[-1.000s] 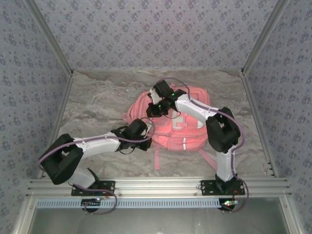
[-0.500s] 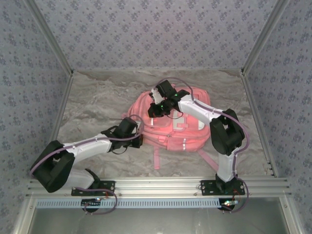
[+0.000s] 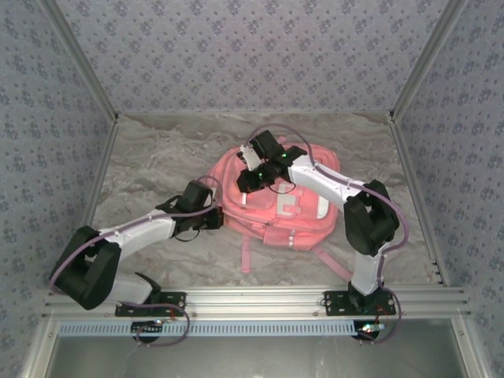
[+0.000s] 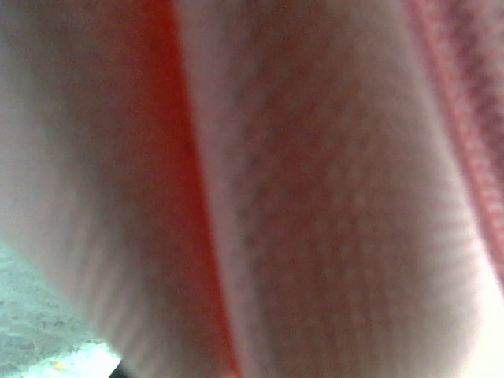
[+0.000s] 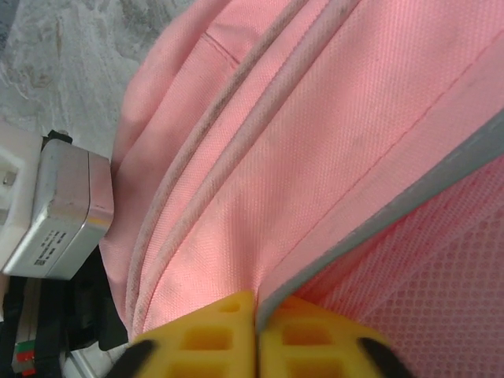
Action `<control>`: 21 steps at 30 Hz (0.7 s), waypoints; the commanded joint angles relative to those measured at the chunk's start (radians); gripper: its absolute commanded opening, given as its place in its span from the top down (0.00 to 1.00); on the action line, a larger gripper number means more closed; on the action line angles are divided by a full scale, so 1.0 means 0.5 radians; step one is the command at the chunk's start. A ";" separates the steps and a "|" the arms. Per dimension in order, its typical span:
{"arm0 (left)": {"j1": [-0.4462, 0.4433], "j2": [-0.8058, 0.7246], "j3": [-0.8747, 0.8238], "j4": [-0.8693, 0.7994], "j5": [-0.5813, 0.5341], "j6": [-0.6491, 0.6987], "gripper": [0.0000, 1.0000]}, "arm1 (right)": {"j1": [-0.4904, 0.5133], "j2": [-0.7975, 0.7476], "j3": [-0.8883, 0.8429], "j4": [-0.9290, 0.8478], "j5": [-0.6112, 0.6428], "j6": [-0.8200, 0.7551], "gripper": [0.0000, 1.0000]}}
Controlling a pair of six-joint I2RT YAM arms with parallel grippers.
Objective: Pack the student bag
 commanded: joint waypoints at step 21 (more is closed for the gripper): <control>-0.420 -0.094 0.020 0.013 -0.069 -0.012 1.00 | 0.158 -1.642 -1.669 0.130 0.746 1.030 0.65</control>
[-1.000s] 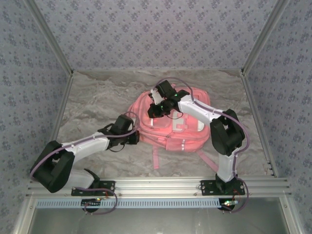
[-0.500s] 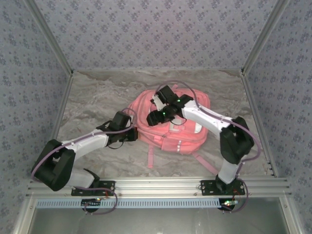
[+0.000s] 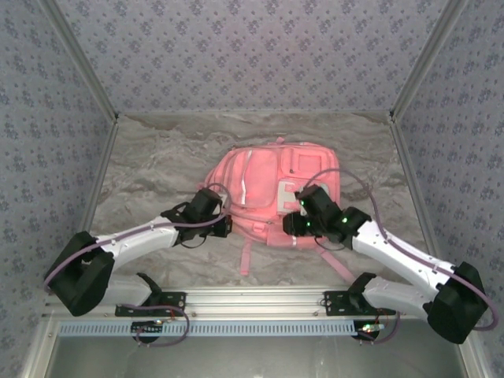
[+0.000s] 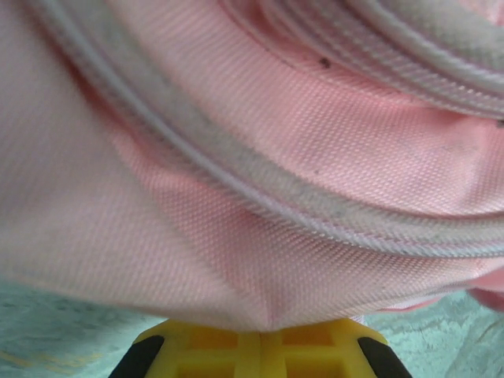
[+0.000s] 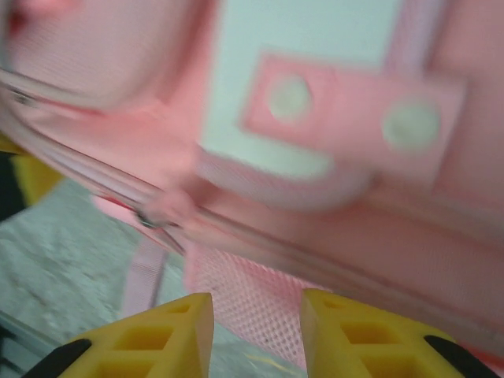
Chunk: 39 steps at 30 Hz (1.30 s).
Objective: Pack the student bag
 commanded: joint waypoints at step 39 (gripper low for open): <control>-0.591 0.669 0.646 0.058 0.066 0.020 1.00 | -0.436 -0.297 -0.944 1.428 -0.042 1.722 0.44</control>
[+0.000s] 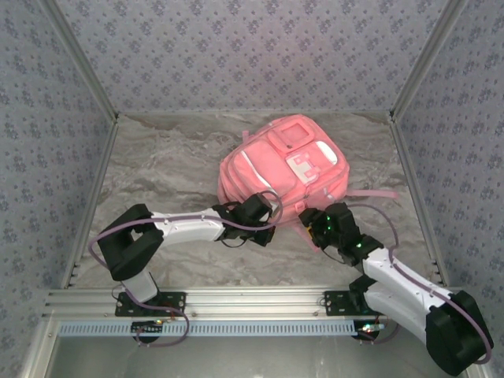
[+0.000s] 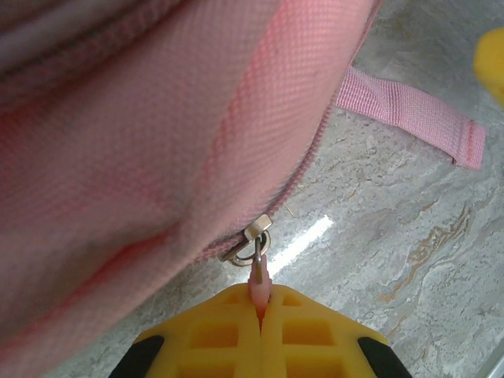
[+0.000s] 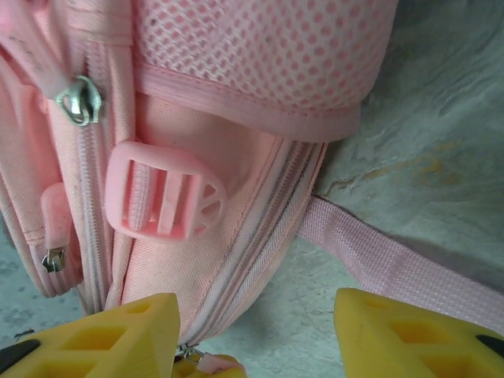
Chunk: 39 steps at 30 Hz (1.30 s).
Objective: Pack the student bag
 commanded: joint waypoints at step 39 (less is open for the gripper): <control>0.171 -0.440 -0.262 -0.156 -0.140 -0.006 1.00 | -0.057 1.093 -0.379 1.762 -0.020 0.160 1.00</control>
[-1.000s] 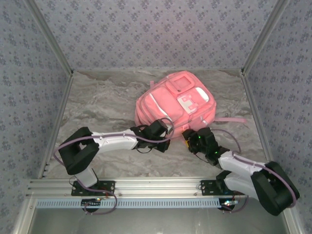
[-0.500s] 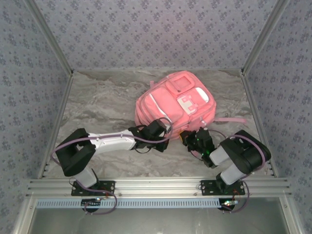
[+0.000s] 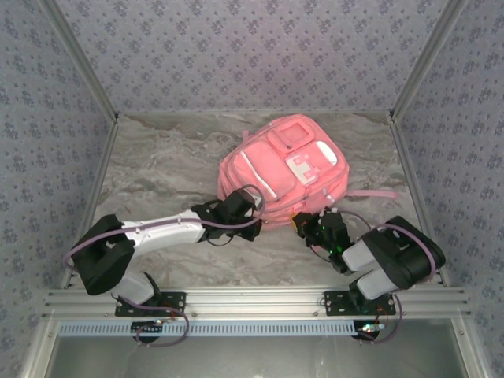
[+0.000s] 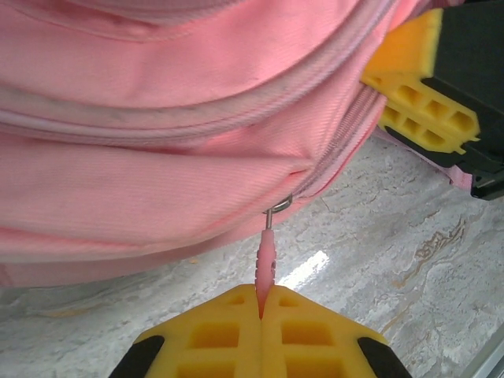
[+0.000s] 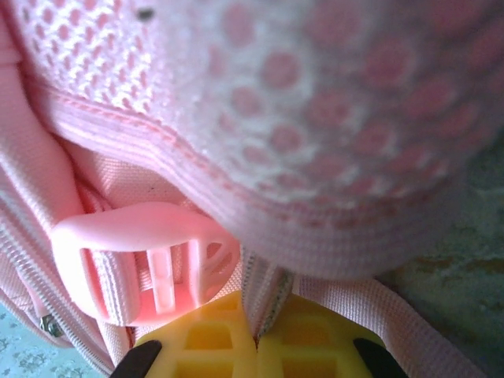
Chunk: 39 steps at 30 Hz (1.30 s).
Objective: Pack the student bag
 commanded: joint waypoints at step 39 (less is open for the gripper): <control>0.335 -0.198 -0.213 -0.091 -0.218 0.060 1.00 | -0.235 -1.276 0.426 -2.324 0.130 -0.906 1.00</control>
